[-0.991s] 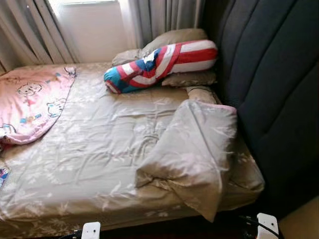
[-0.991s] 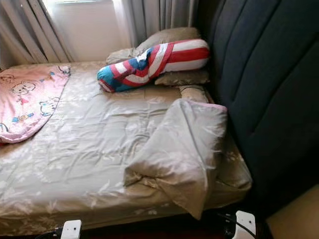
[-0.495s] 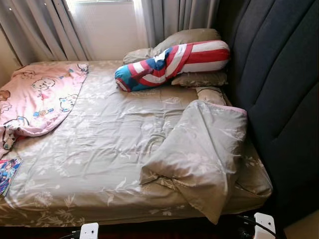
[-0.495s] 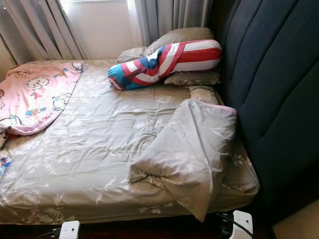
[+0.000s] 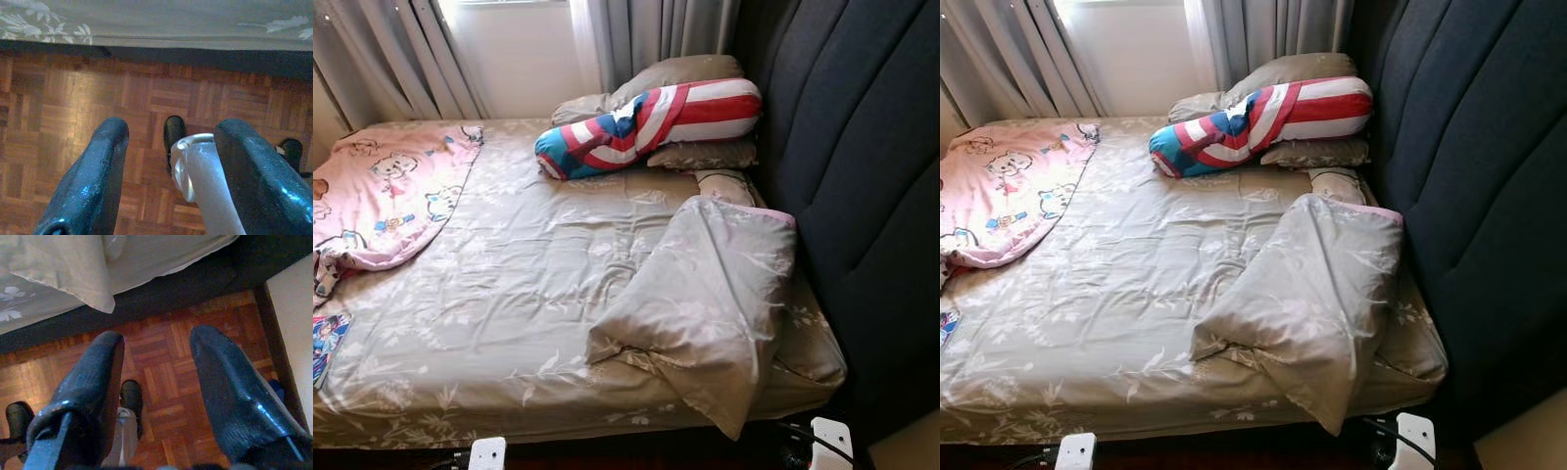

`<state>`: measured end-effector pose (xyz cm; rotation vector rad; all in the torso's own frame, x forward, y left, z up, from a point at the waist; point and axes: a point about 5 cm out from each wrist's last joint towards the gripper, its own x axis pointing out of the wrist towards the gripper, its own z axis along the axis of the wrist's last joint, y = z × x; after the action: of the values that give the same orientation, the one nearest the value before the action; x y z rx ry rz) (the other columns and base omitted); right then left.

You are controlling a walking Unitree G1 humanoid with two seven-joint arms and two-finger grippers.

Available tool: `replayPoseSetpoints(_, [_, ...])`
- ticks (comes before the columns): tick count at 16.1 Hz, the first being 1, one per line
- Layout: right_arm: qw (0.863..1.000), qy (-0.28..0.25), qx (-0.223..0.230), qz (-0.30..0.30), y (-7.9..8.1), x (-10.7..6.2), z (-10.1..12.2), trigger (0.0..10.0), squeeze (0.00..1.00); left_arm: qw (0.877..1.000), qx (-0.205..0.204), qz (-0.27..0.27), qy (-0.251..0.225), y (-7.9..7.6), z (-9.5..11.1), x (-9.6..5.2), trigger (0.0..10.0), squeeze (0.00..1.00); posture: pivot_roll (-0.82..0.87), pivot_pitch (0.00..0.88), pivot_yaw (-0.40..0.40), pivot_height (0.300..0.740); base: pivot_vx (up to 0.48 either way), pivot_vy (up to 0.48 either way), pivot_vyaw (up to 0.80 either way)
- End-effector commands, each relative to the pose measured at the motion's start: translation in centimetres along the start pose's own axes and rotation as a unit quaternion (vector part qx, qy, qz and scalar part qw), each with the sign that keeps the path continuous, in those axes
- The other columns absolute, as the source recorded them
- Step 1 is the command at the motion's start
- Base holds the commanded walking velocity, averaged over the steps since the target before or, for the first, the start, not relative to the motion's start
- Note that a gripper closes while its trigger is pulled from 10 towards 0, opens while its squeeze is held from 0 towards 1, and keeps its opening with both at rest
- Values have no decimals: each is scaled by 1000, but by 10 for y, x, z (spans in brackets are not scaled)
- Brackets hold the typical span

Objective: Clean up the room

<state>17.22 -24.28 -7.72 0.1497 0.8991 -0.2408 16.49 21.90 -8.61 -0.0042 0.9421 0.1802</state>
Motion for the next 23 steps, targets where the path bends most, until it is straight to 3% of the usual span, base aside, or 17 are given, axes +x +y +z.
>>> replayPoseSetpoints(1, [1000, -3, 3, 3, 5, 2, 4, 10000, 0, 1000, 5, 2, 3, 5, 2, 0, 10000, 0, -3, 0, 14, 740, 240, 0, 0])
replayPoseSetpoints(5, [1000, -3, 6, 5, 9, 3, 6, 10000, 0, 1000, 10, 6, 1, 7, 7, 1, 10000, 0, -23, 0, 36, 740, 266, 0, 0])
replayPoseSetpoints(14, [1000, -6, 7, -2, 3, 2, 7, 10000, 0, 1000, 21, -9, 0, 0, 6, 2, 10000, 0, -44, 0, 26, 740, 302, 0, 0])
replayPoseSetpoints(21, [998, -60, 2, 27, 5, 1, 17, 10000, 0, 997, -11, -19, -73, -4, 17, 0, 10000, 0, -56, 0, 9, 740, 0, 0, 0])
replayPoseSetpoints(22, [997, -73, 7, 25, 5, 1, 19, 10000, 0, 981, -12, -28, -191, -9, 82, 2, 10000, 0, -59, 0, 5, 740, 0, 0, 0])
replayPoseSetpoints(23, [997, -75, 8, 24, 5, 0, 19, 10000, 0, 975, -14, -31, -222, -10, 100, 1, 10000, 0, -61, 0, 5, 740, 0, 0, 0])
